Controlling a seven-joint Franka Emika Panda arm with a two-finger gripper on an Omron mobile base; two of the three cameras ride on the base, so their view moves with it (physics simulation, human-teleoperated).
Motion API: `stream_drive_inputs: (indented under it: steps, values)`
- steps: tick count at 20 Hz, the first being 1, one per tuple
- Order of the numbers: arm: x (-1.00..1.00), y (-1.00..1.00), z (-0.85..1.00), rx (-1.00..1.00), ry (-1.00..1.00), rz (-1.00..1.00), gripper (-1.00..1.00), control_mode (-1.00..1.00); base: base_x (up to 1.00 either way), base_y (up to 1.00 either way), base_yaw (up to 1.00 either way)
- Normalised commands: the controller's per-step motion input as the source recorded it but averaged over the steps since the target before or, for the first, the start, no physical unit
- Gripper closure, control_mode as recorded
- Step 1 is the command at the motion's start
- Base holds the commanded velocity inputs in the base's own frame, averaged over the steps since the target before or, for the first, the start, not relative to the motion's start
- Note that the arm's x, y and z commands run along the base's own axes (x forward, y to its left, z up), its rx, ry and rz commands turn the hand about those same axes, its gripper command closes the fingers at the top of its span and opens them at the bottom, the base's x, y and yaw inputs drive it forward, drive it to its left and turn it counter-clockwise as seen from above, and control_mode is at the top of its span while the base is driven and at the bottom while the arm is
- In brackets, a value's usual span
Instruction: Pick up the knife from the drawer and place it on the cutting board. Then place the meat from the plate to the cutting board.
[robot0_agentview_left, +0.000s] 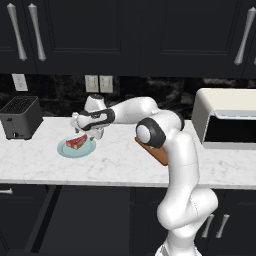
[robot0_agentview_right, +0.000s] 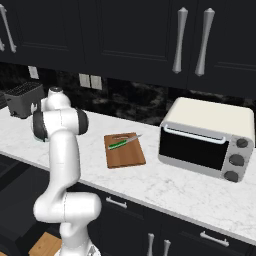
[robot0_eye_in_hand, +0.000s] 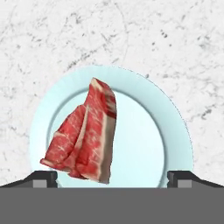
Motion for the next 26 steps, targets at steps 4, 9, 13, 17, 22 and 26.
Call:
stream_drive_inputs:
  steps: [4,9,13,17,22,26]
  values:
    - [0.16,0.12,-0.19,0.00,0.00,0.00,-1.00,-1.00,0.00,0.00,0.00]
    - [0.23,0.11,-0.12,0.00,0.00,0.00,-1.00,-1.00,0.00,0.00,0.00]
    - [0.14,0.03,-0.16,-0.02,0.01,-0.01,-1.00,-1.00,0.00,0.00,0.00]
    - [0.15,0.00,-0.23,-0.04,0.07,-0.02,-1.00,-1.00,0.00,0.00,0.00]
    - [0.26,0.09,-0.16,-0.03,0.07,-0.03,-1.00,-1.00,0.00,0.00,0.00]
    - [0.25,0.42,-0.19,-0.05,0.00,-0.01,-1.00,-1.00,0.00,0.00,0.00]
